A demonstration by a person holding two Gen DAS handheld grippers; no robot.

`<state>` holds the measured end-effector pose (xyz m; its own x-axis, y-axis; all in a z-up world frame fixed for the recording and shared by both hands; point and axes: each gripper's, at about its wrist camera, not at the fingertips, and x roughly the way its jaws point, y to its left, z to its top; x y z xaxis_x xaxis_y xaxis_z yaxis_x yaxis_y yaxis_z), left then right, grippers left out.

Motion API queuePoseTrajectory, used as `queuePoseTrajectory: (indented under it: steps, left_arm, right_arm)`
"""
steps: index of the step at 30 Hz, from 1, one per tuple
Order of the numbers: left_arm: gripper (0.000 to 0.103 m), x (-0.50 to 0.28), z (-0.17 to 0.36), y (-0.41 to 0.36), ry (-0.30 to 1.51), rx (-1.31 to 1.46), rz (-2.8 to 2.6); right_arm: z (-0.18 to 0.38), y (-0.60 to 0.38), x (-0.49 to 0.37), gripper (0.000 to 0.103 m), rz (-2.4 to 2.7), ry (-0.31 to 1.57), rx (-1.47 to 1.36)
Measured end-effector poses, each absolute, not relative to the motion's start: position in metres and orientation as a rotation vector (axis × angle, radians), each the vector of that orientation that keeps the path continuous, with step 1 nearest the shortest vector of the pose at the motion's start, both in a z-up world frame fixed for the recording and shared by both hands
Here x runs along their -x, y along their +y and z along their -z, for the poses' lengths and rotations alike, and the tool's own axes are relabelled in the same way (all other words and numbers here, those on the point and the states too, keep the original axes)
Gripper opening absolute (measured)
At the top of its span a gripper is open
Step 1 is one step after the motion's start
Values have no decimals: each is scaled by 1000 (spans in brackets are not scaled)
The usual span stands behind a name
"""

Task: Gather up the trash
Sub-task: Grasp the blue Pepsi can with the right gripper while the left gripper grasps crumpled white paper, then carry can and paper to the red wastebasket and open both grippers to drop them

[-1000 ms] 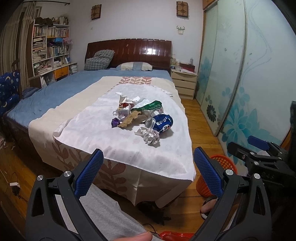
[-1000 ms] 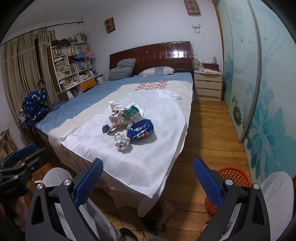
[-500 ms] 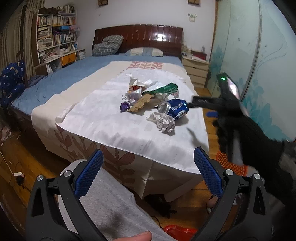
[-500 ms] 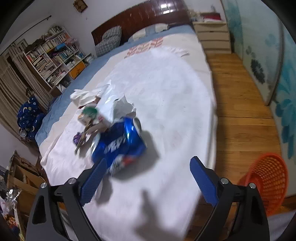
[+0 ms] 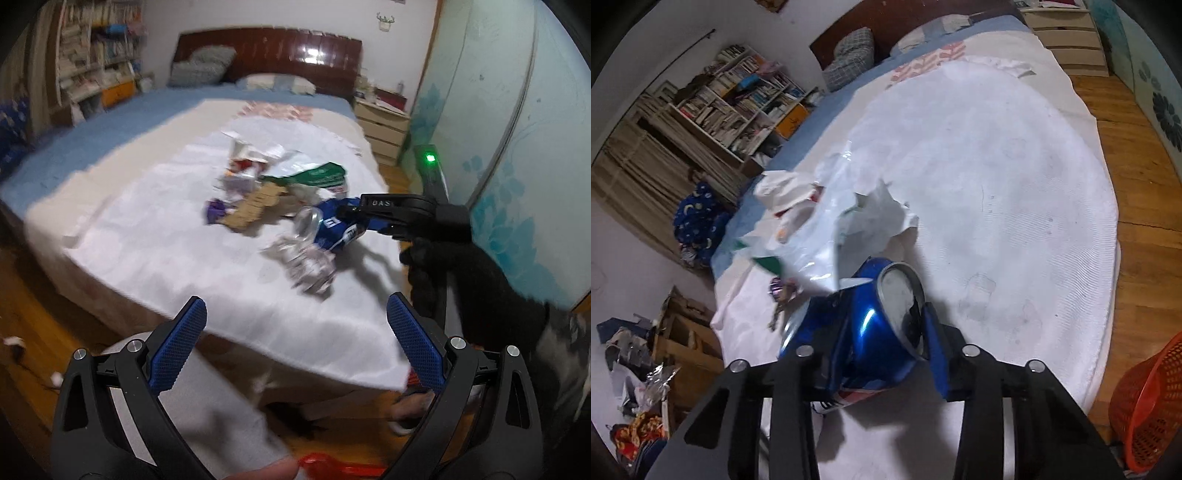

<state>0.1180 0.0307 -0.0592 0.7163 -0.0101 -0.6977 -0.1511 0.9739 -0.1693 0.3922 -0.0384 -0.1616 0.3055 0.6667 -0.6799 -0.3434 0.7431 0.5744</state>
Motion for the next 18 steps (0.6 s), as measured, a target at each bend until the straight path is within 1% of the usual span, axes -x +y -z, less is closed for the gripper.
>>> queuePoseTrajectory:
  steps: [7,10,11,12,13,14,16,18]
  left_arm:
    - [97,-198,96,29,846,336,-50]
    - [95,-225,120,33,950,338,-124]
    - [84,-234,135,38,1010,371,-152]
    - [68,-236,142,41,1033,390,-164]
    - [65,-236,144,41,1014,372,-176]
    - [42,-235,143,39,1008,358,-179]
    - [38,-233,144,37,1015,356,-179]
    - [37,-224,135,35,975,363,-193]
  right_arm:
    - [127,-85,-376,35,-688,1009,-453]
    - [114,-115,-372,35,-673,978,-501]
    - [111,-127,-370,35,-666,970,-517]
    - [107,-135,-368,35,-660,963,-524]
    - [103,-145,-366,35,-658,957,-529]
    - [101,-155,-364,35,-656,952,-533]
    - [96,-174,-359,35,-654,938,-536]
    - [97,-191,-356,35,-650,924,-535]
